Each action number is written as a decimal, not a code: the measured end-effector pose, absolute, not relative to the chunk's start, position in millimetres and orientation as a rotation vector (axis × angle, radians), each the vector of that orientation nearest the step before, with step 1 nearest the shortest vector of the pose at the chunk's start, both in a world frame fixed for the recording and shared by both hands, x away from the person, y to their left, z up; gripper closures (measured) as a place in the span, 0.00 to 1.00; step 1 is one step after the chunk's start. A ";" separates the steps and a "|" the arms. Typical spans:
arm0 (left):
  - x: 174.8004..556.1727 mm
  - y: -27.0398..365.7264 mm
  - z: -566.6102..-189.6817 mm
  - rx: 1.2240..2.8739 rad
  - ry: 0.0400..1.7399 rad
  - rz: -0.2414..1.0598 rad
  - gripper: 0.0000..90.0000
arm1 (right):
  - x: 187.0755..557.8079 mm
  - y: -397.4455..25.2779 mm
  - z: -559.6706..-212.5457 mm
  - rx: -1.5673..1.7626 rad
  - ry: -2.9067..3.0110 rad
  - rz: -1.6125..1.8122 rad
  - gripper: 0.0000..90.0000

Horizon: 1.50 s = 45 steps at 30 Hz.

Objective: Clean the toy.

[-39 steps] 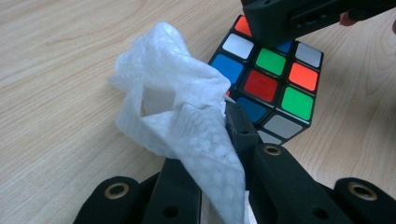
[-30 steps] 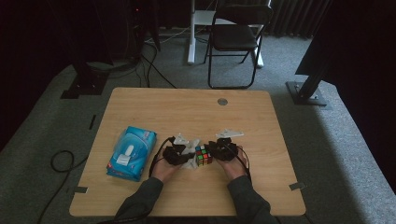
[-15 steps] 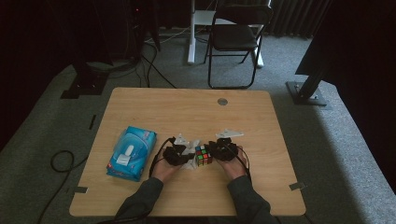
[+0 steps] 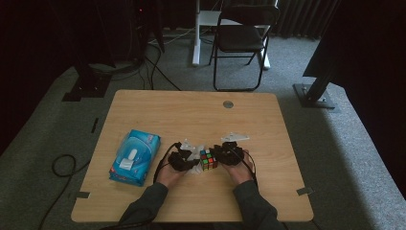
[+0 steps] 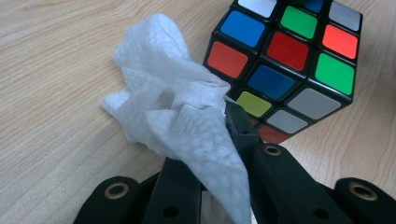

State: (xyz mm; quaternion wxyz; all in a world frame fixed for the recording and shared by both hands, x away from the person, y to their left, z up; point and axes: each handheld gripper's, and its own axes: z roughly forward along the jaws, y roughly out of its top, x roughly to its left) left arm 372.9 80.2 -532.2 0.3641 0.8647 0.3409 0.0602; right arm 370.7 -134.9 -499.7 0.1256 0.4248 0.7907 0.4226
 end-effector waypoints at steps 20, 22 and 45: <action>373.2 75.7 -531.3 2.275 0.872 0.185 0.95 | 370.5 -134.8 -499.7 1.237 2.301 1.229 0.78; 372.8 75.8 -531.5 2.270 0.875 0.187 0.95 | 370.5 -134.9 -499.7 1.237 2.302 1.230 0.78; 364.4 97.1 -515.0 2.142 0.868 0.159 0.94 | 371.3 -135.7 -500.7 1.240 2.308 1.250 0.78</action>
